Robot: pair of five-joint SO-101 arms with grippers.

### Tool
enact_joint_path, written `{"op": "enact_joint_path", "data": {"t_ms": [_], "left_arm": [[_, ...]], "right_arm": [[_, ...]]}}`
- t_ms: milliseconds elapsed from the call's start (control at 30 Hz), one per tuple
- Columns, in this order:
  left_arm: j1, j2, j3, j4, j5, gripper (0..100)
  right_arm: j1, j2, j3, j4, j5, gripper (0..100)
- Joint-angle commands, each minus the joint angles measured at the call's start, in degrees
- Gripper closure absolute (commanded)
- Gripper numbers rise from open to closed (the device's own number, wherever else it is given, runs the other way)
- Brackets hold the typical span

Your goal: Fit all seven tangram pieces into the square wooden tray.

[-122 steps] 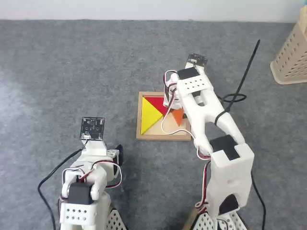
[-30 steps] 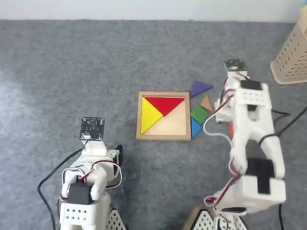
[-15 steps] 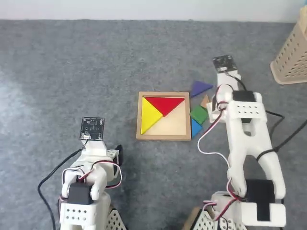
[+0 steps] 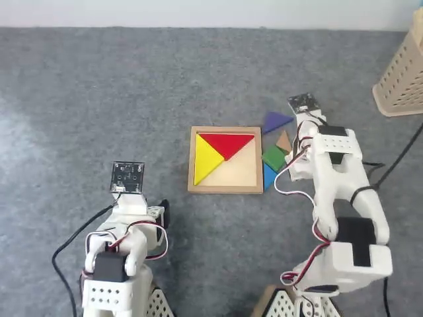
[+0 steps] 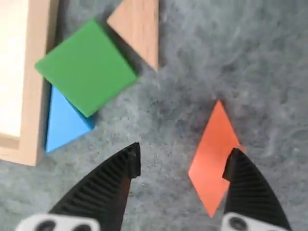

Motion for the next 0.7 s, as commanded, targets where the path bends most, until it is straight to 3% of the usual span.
{"op": "enact_joint_path", "data": {"t_ms": [0,433,667], "left_arm": [[-0.3,-1.1,-0.1,-0.4,0.4,85],[-0.3,-1.1,-0.1,-0.4,0.4,85],[-0.3,-1.1,-0.1,-0.4,0.4,85]], "right_arm": [[-0.6,-0.3,-2.3,1.8,1.3,72.0],[7.7,10.1,-7.4,-0.1,1.1,72.0],[8.4,12.4,-9.9,0.6,1.2,72.0]]}}
